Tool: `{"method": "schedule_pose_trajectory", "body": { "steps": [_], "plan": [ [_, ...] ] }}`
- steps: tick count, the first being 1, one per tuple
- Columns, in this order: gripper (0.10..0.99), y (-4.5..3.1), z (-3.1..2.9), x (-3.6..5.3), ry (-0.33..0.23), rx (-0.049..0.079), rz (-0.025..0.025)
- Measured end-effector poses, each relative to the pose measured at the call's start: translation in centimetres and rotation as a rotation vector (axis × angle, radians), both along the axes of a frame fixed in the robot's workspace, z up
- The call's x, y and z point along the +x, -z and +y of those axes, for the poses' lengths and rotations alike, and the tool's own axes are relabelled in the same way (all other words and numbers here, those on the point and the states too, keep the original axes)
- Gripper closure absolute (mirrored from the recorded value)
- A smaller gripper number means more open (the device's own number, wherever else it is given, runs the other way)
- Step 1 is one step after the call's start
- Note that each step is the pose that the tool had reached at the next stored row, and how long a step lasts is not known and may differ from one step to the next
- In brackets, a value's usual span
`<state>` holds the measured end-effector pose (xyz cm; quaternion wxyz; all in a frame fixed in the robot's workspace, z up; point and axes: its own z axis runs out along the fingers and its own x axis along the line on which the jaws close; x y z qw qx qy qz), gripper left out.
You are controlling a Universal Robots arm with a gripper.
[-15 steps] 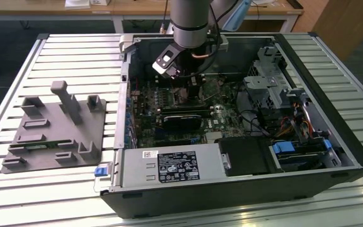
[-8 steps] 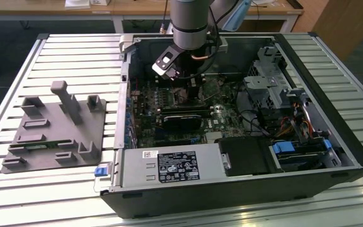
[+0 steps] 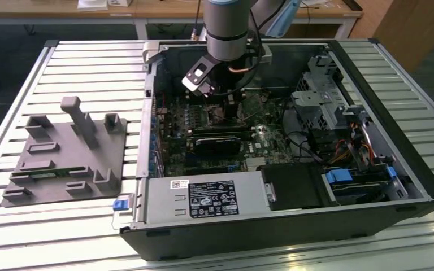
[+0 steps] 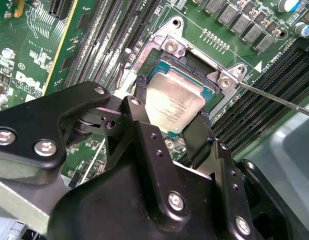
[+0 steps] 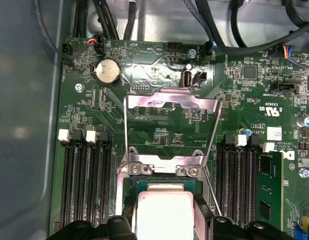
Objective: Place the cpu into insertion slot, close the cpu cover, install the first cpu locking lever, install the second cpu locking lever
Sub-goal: 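Place the cpu into insertion slot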
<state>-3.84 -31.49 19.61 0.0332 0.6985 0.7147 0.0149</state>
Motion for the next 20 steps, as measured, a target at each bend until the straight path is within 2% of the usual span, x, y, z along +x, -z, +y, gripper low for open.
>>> {"method": "schedule_pose_trajectory", "body": {
  "steps": [13,16,17,20],
  "plan": [
    [0.545,0.28,0.02,0.00,0.000,0.000,0.0002],
    [0.533,0.29,0.03,0.00,0.000,0.000,0.0002],
    [0.471,0.29,0.02,0.00,0.000,0.000,0.0002],
    [0.471,0.30,0.05,0.00,0.000,0.000,0.0001]
  ]
}}
